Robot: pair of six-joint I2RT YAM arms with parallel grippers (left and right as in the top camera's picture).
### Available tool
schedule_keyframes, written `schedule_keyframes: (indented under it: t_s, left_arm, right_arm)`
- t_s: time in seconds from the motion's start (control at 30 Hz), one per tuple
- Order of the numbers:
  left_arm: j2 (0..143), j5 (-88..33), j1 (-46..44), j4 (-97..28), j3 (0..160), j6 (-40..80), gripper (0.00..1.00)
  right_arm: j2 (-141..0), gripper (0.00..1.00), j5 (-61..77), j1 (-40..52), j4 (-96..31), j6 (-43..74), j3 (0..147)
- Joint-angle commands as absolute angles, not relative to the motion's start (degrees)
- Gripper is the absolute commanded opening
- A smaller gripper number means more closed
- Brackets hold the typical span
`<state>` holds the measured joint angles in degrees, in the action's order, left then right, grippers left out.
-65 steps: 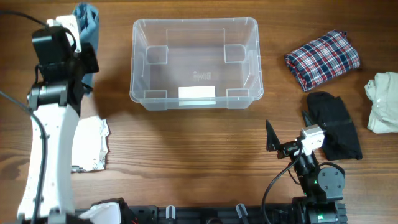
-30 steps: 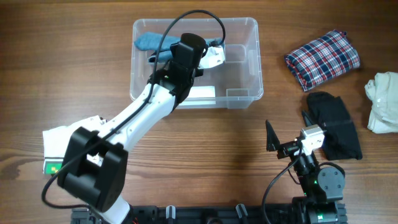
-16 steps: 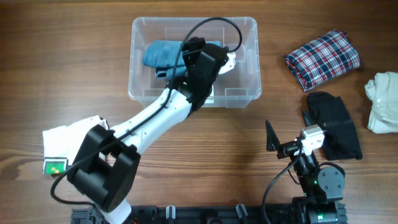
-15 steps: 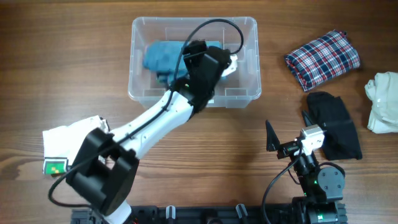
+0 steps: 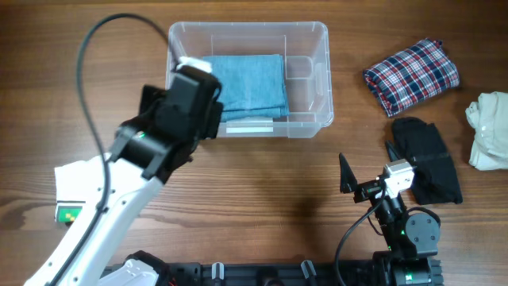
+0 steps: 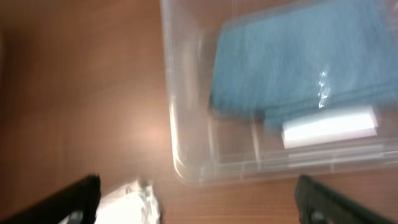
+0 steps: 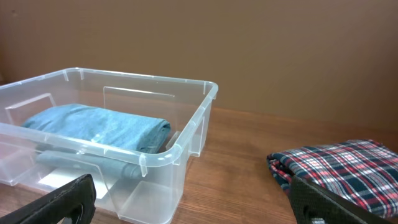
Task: Pack container
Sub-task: 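Return the left gripper to the white T-shirt and grasp it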
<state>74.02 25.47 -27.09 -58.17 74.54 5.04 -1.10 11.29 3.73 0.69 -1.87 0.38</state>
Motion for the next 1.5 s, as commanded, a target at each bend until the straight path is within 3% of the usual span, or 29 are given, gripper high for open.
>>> schedule_keyframes:
  t_s: [0.0,0.23,0.6,1.47]
  left_arm:
    - [73.1,22.3,-20.0,-69.8,74.0,18.6,1.00]
    - [73.1,17.0,-9.0,-74.5,65.0,27.5,1.00]
    - [73.3,17.4,2.4,-60.9,51.1,27.4,1.00]
    - [89.8,21.6,3.4,-39.0,41.9,27.3,1.00]
  right_arm:
    - [-0.6,1.00,10.5,4.0,0.8,-2.9,0.3]
    - [-0.6,1.00,10.5,3.9,0.8,-2.9,0.3]
    - [-0.6,1.00,10.5,3.9,0.8,-2.9,0.3]
    - [-0.7,1.00,10.5,4.0,0.8,-2.9,0.3]
